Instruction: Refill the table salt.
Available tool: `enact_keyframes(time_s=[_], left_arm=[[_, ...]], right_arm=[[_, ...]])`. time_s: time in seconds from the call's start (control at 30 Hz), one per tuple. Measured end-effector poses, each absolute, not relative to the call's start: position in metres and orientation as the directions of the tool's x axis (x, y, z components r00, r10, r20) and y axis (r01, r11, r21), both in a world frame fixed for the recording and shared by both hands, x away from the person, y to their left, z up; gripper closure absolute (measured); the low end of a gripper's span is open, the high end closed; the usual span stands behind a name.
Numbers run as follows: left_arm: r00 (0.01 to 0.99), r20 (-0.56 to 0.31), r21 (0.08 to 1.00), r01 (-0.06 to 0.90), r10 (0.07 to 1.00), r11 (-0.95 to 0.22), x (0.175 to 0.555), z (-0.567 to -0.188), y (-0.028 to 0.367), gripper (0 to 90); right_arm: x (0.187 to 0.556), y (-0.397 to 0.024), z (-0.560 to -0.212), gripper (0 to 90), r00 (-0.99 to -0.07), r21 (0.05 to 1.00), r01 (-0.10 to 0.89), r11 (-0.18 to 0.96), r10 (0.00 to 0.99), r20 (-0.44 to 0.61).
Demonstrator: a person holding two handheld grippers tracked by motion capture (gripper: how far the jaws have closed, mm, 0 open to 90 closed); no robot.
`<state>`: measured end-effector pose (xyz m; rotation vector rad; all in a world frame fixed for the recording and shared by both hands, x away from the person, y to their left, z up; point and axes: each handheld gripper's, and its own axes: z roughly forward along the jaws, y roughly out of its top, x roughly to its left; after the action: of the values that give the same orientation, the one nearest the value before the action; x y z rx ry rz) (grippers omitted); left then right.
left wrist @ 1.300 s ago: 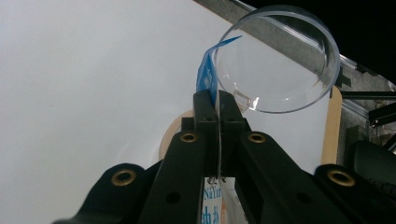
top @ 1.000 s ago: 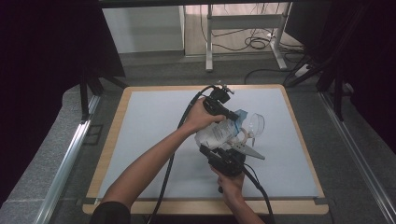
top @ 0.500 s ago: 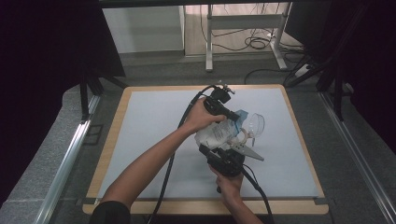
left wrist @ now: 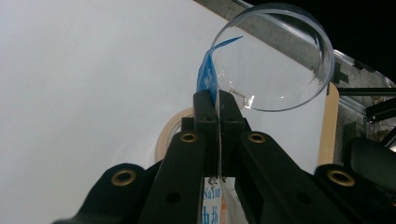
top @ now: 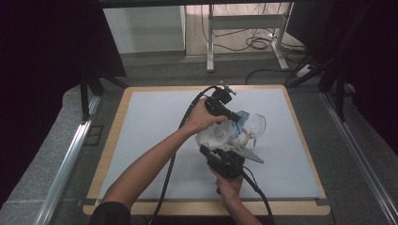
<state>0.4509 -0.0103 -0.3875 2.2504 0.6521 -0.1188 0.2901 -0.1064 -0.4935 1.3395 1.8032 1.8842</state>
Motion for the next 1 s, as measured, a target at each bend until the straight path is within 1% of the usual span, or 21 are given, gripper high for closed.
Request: enact_keyframes(time_s=[0.37, 1.0], left_arm=[[0.864, -0.278, 0.657, 0.490, 0.420, -0.573, 0.4522, -0.3867, -0.0102, 90.0], [0.863, -0.279, 0.661, 0.490, 0.420, -0.568, 0.4524, -0.3871, -0.0092, 90.0]], right_arm=[[0.2912, -0.1080, -0.4927, 59.6, -0.561, 0.861, 0.441, -0.256, 0.670, 0.486], [0.2923, -0.1089, -0.4928, 59.9, -0.569, 0.861, 0.443, -0.249, 0.665, 0.484]])
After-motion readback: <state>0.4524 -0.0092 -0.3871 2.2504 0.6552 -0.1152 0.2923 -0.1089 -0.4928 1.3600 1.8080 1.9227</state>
